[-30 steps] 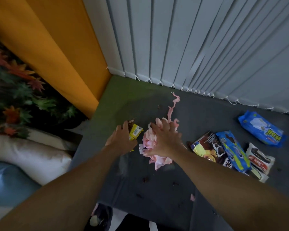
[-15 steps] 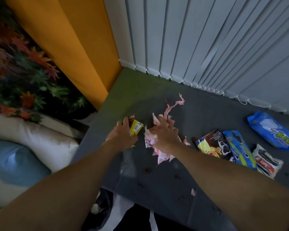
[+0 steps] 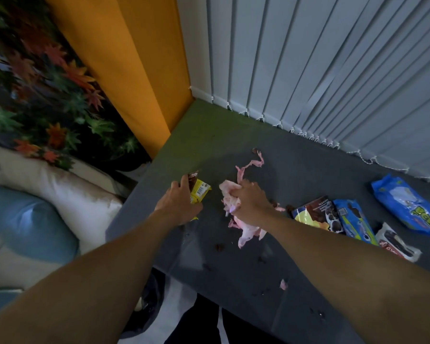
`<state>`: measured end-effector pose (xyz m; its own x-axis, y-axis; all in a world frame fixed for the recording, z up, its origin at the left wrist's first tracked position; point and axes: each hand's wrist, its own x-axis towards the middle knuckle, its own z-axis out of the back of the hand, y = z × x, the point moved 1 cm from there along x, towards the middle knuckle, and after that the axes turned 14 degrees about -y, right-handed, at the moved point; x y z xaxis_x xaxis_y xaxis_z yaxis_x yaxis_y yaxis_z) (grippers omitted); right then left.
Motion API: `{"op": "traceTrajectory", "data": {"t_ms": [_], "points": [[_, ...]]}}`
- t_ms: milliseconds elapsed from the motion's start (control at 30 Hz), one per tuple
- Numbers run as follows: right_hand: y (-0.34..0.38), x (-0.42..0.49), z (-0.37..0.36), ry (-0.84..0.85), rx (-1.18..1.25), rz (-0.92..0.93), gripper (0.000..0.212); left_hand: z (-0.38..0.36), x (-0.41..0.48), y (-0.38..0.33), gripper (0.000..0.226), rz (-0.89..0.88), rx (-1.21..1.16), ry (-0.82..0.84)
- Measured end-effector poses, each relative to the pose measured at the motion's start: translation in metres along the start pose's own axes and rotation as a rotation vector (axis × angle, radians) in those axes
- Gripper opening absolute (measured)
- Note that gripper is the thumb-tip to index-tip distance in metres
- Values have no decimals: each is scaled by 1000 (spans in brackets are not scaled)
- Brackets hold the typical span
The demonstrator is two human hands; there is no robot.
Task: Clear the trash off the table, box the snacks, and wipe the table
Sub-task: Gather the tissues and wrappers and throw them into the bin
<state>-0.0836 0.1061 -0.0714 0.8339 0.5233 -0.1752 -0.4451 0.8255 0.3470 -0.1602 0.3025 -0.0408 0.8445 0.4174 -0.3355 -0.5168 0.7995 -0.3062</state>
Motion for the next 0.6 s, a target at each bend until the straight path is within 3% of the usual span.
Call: {"op": "traceTrajectory", "data": {"t_ms": [233,400,500,600], "points": [[-30,-2,56,-127,111,-62,44,17,-9,-17,96,-26,-25,-49],[-50,-12,95,-220,125,-95,17,27,-15,-47,95,-86,-34,-108],[-62,-20,118,-271,160,-114,31,32,-17,-66,95,-114,-20,-117],[-74,-28,134,-357,182,-161,23,33,-20,-83,96,-153,-11,-134]]}}
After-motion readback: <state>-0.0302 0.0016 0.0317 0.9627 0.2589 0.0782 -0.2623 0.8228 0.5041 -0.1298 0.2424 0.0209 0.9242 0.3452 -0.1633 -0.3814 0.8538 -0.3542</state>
